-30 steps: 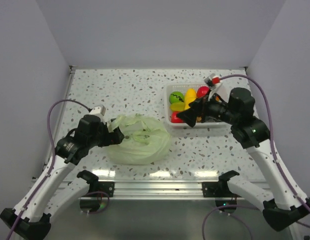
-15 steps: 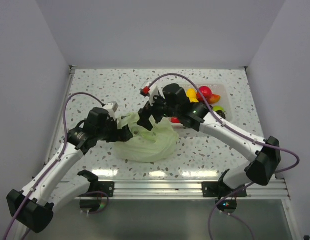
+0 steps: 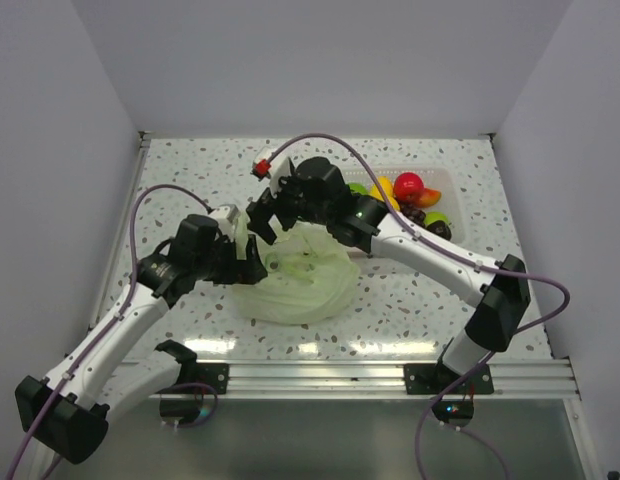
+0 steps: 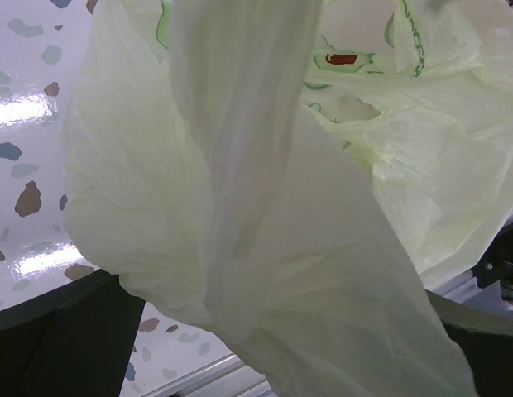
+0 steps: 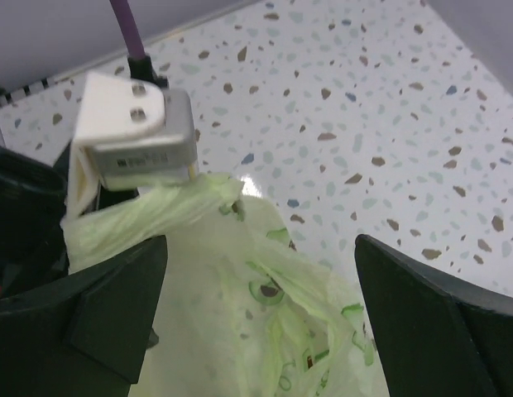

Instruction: Untie the knot of the plastic bag and take out the fruit

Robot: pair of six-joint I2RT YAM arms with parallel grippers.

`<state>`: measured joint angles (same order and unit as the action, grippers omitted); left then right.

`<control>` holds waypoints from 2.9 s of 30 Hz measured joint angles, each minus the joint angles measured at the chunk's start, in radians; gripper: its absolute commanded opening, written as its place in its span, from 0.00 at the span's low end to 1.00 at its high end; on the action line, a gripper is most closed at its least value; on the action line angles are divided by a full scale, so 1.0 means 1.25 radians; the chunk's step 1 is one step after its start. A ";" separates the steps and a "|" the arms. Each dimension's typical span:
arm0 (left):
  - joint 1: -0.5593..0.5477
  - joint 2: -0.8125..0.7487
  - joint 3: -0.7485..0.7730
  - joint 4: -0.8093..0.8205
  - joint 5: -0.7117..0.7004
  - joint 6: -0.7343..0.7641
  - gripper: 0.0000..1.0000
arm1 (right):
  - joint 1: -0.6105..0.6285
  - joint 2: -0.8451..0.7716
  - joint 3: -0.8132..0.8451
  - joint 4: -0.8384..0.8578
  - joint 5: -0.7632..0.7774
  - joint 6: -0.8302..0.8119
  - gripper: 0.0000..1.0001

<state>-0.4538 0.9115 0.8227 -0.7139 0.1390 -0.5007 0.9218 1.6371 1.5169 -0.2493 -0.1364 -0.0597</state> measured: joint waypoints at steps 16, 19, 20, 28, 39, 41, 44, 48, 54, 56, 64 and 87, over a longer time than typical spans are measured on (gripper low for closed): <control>0.002 -0.092 0.000 -0.020 0.005 0.041 1.00 | -0.002 0.139 0.129 -0.006 0.012 0.061 0.99; 0.001 -0.136 0.000 -0.006 0.005 0.043 1.00 | 0.001 0.171 0.129 -0.038 0.019 0.066 0.99; 0.001 -0.154 0.000 0.002 0.005 0.046 1.00 | 0.001 0.179 0.129 -0.047 0.020 0.067 0.99; 0.001 -0.239 0.036 0.013 -0.037 0.042 1.00 | 0.001 0.193 0.128 -0.082 0.043 0.078 0.99; 0.001 -0.302 0.227 -0.078 -0.271 -0.033 1.00 | 0.001 -0.016 0.146 -0.207 0.181 0.082 0.99; 0.001 -0.320 0.248 -0.099 -0.312 -0.046 1.00 | 0.002 -0.111 0.138 -0.217 0.251 0.086 0.99; 0.001 -0.360 0.269 -0.124 -0.364 -0.053 1.00 | 0.002 -0.270 0.081 -0.229 0.390 0.104 0.99; 0.001 -0.419 0.287 -0.151 -0.433 -0.053 1.00 | 0.000 -0.478 -0.058 -0.267 0.540 0.145 0.99; 0.001 -0.497 0.299 -0.192 -0.537 -0.051 1.00 | 0.001 -0.780 -0.263 -0.375 0.712 0.217 0.99; 0.001 -0.513 0.299 -0.204 -0.566 -0.052 1.00 | 0.001 -0.874 -0.295 -0.405 0.758 0.233 0.99; 0.001 -0.583 0.290 -0.251 -0.668 -0.094 1.00 | 0.001 -1.127 -0.362 -0.534 0.901 0.304 0.99; 0.001 -0.603 0.199 -0.238 -0.674 -0.139 1.00 | 0.001 -1.298 -0.354 -0.635 0.982 0.392 0.99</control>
<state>-0.4530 0.1577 1.0718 -1.0115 -0.7036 -0.6739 0.9230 0.0147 1.0740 -1.0431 1.0908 0.4305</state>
